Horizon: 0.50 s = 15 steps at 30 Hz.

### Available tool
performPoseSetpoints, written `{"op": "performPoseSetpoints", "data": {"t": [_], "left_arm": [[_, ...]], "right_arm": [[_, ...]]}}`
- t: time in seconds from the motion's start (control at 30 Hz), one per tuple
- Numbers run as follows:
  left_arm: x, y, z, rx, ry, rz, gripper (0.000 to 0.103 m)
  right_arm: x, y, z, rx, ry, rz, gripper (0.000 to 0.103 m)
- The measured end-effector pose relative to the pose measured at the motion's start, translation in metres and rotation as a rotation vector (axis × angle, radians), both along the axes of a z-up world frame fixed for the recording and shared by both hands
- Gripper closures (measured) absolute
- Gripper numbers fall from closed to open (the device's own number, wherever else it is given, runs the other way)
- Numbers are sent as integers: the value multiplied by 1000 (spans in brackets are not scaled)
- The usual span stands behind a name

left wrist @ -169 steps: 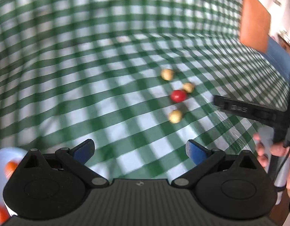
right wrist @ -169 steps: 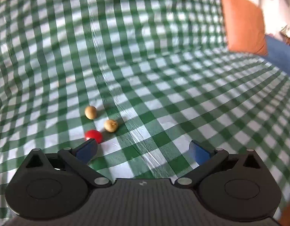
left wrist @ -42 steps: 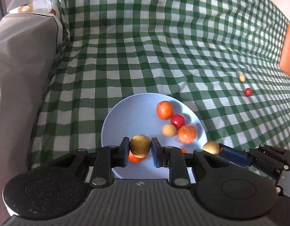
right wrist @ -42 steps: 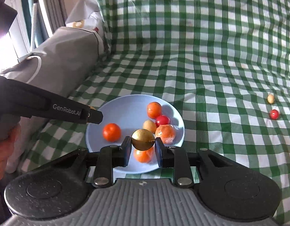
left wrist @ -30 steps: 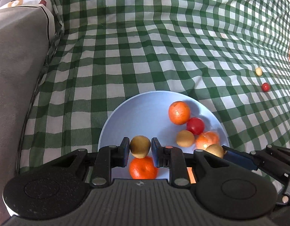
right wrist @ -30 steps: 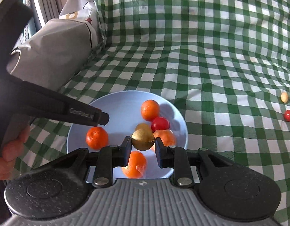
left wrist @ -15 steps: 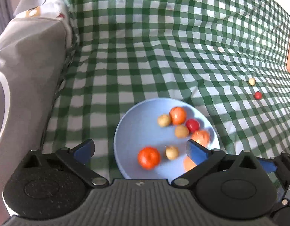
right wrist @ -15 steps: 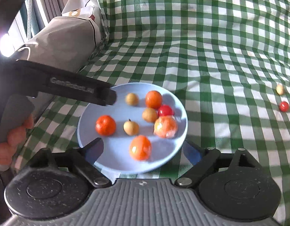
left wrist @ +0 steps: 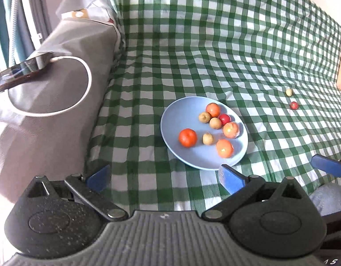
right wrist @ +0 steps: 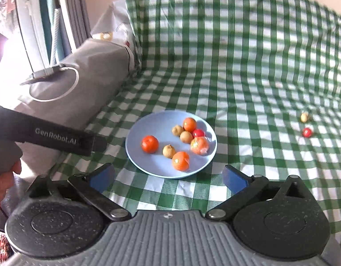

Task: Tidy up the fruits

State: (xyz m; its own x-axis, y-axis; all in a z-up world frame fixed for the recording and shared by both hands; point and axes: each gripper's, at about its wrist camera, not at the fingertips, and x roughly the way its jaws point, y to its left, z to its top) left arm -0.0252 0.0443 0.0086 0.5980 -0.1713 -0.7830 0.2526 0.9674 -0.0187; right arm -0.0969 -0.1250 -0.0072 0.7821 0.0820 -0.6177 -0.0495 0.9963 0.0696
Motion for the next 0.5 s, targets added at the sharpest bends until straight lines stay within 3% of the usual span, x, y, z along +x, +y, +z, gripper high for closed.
{"op": "performPoseSetpoints", "data": {"t": [0.5], "left_arm": [[-67, 16, 37, -38, -108, 18, 0]], "right_arm": [[-67, 21, 35, -50, -132, 30, 1]]}}
